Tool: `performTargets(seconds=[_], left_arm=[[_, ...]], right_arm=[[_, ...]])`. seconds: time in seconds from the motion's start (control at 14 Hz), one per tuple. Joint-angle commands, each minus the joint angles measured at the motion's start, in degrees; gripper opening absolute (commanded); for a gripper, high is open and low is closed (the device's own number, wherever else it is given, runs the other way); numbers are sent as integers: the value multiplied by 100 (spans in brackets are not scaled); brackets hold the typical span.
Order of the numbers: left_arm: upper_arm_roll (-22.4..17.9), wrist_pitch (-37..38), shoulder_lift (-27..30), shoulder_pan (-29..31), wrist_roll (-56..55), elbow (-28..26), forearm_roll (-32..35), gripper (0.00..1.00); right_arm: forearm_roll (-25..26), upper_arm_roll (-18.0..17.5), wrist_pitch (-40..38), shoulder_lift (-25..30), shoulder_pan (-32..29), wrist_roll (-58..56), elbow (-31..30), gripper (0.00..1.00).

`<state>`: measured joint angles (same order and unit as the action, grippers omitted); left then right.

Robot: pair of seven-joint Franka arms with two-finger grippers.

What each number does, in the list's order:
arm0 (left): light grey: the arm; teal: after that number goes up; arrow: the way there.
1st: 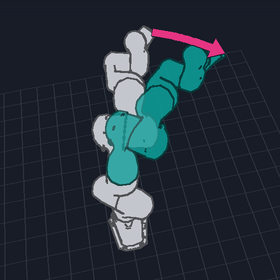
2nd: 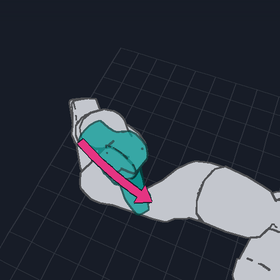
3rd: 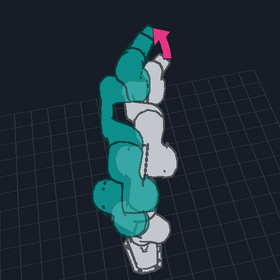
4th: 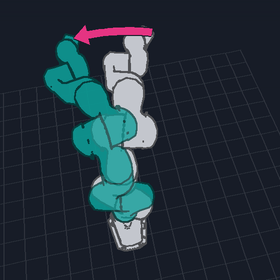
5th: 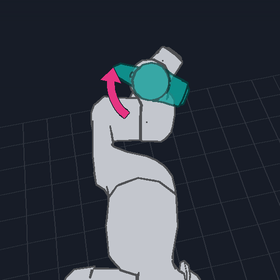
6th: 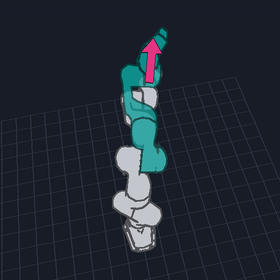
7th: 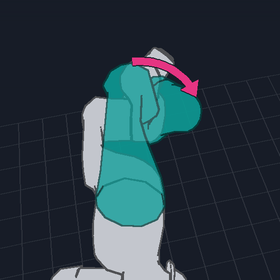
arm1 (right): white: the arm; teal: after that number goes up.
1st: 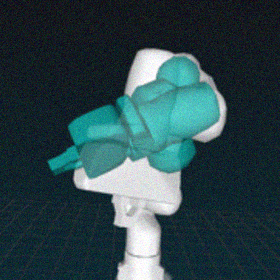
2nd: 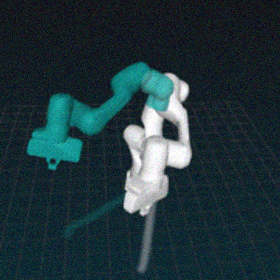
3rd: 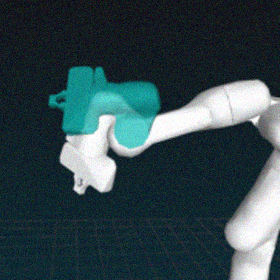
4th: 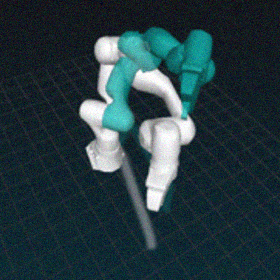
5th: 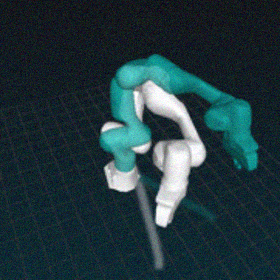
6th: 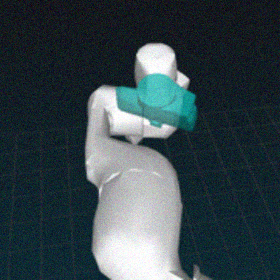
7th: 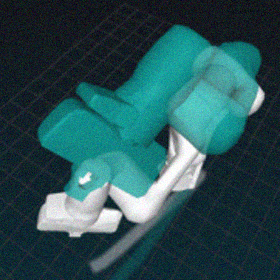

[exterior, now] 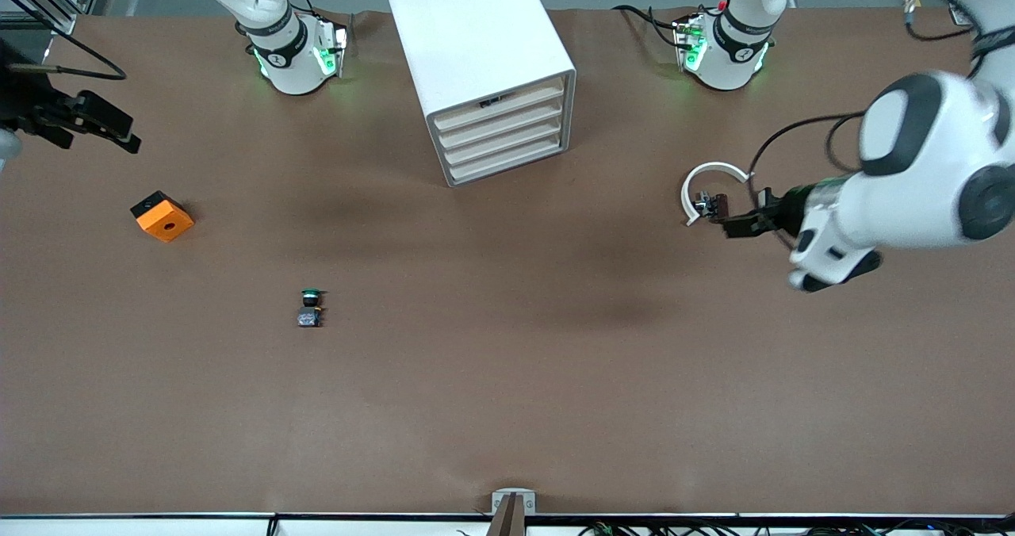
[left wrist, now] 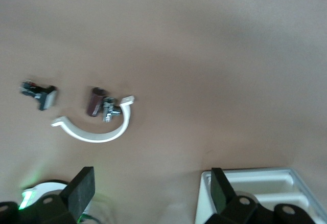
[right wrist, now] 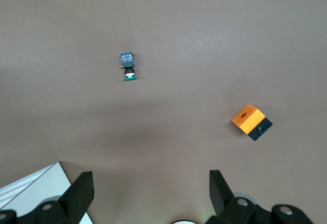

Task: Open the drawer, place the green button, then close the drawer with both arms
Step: 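Move the right gripper toward the button while the left gripper approaches the cabinet, then grasp the black push button with the right gripper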

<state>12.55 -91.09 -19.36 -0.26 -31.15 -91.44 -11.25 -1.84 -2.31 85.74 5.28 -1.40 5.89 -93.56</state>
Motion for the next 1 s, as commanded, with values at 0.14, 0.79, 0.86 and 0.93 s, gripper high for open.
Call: performTargets(seconds=[0.14, 0.79, 0.86, 0.93], left_arm=[[11, -698, -963, -772, -1530, 180, -613, 100], [-16, -1746, -2651, -1863, -5776, 241, -2309, 100], [-7, -1746, -2722, -1872, -5823, 232, -2381, 100], [10, -1746, -2792, -1899, -5884, 224, -2451, 100]], right_arm=[[157, -6, 126, -492, 455, -26, 154, 100], [527, -6, 637, -1599, 1238, 0, 154, 100], [535, -6, 646, -1748, 1248, 9, 154, 100], [544, -6, 663, -1959, 1248, 9, 154, 100]])
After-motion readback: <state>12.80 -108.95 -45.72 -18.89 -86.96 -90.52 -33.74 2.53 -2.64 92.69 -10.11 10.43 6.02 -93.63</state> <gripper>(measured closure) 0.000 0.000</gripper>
